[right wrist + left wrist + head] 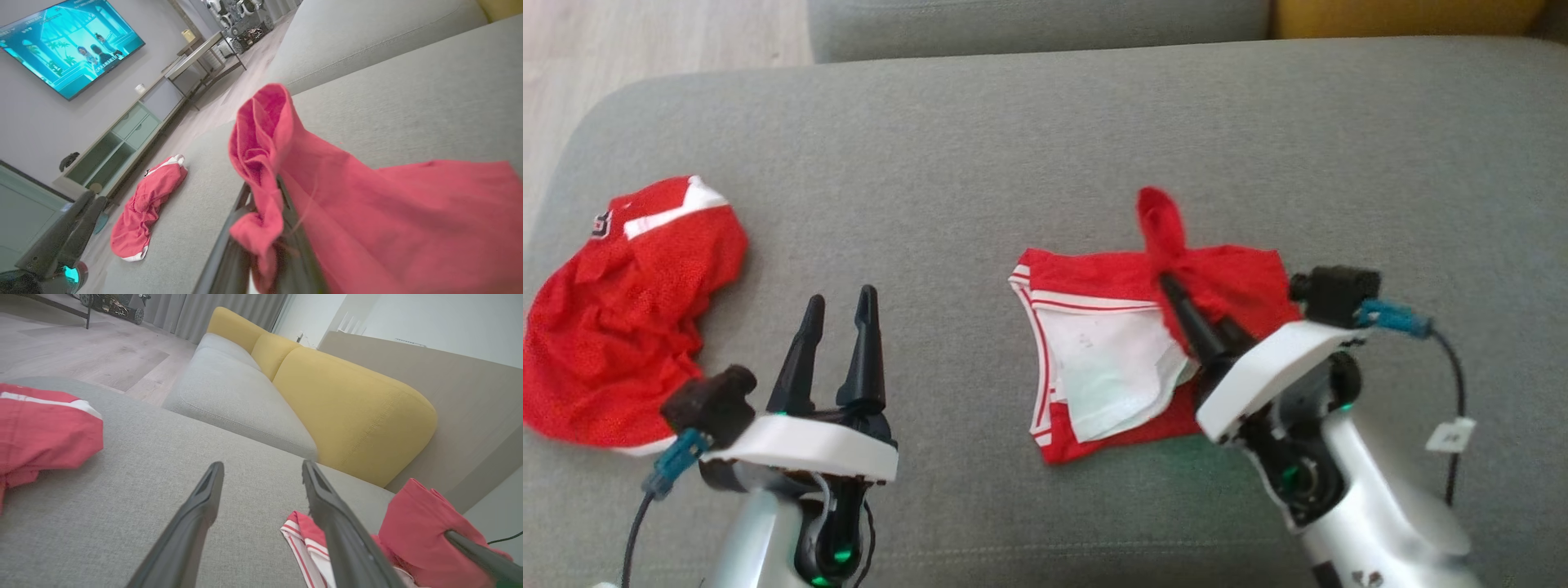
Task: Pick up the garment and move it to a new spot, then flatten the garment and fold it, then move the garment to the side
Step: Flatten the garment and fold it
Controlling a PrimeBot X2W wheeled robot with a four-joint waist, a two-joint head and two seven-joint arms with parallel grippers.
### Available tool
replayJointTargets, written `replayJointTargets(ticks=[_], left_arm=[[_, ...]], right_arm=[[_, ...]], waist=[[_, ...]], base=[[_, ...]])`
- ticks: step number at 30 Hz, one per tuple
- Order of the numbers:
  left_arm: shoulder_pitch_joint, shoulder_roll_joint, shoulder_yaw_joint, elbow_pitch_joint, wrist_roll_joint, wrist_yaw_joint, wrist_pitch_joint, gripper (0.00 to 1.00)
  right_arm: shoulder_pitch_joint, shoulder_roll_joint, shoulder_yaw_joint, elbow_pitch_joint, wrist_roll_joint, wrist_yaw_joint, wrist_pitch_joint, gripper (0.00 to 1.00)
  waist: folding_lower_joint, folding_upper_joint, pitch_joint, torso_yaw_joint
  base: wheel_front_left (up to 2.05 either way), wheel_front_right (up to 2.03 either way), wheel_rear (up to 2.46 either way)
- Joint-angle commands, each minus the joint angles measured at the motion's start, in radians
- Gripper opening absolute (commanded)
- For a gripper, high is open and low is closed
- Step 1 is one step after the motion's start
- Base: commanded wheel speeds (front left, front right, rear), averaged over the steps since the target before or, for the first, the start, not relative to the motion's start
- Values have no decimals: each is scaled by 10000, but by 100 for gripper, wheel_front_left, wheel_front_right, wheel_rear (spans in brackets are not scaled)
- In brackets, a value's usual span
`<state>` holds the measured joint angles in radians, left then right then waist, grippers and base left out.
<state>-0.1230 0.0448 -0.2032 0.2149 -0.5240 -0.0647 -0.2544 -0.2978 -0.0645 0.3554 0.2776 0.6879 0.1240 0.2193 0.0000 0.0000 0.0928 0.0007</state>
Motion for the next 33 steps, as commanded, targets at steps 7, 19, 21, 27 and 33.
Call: replayJointTargets(ticks=[7,19,21,27,33], left_arm=[[-460,55,197,-288,-164,11,-74,100],[-481,55,167,-173,-230,37,-74,100],[-466,55,250,-175,-214,55,-74,100],[-454,54,307,-210,-164,73,-74,100],[-436,54,375,-284,-136,91,-74,100]], right_arm=[[-654,141,1253,674,892,67,-1054,0],[-1515,142,2949,2863,2649,67,-2232,100],[-1706,142,3085,3012,2755,67,-2445,100],[-2309,142,2841,3371,2531,67,-2955,100],[-2703,-316,1746,3532,1584,67,-3379,100]], waist=[[0,0,376,549],[0,0,407,826],[0,0,374,743],[0,0,302,462],[0,0,133,111]], base=[[0,0,0],[0,0,0],[0,0,0],[0,0,0],[0,0,0]])
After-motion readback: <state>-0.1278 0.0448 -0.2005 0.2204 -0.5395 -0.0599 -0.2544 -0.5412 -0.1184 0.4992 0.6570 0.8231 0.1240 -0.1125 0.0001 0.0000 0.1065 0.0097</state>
